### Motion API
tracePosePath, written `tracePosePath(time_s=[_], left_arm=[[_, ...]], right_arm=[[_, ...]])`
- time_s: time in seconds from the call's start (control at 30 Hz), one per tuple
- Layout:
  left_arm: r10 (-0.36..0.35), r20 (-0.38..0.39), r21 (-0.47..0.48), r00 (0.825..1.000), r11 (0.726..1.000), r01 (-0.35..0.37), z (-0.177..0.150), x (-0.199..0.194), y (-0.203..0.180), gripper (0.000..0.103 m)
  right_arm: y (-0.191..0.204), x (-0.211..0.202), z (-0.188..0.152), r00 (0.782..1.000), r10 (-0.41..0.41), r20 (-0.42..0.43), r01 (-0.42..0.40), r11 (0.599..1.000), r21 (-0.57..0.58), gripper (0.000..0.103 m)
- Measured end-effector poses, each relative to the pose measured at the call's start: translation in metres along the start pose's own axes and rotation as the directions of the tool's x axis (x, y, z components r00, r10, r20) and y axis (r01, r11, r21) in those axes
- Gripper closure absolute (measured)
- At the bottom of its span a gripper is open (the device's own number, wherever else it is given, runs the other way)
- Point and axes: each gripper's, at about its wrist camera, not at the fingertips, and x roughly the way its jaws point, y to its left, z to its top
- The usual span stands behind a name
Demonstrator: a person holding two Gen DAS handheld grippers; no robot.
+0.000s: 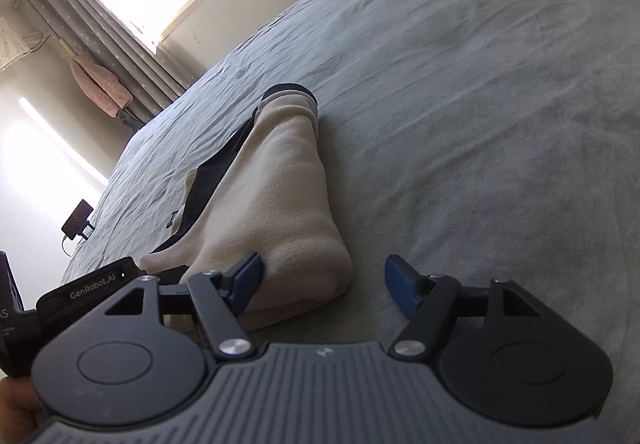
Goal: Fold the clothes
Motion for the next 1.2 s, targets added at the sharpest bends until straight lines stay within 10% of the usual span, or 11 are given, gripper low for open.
tracePosePath(time_s=[1.2], left_arm=[[-0.031, -0.012, -0.032, 0.999, 0.999, 0.031, 0.002, -0.001, 0.004, 0.012]], right_arm=[[0.0, 0.011, 0.002, 0.991, 0.13, 0.037, -0.135, 0.97, 0.204, 0.019]])
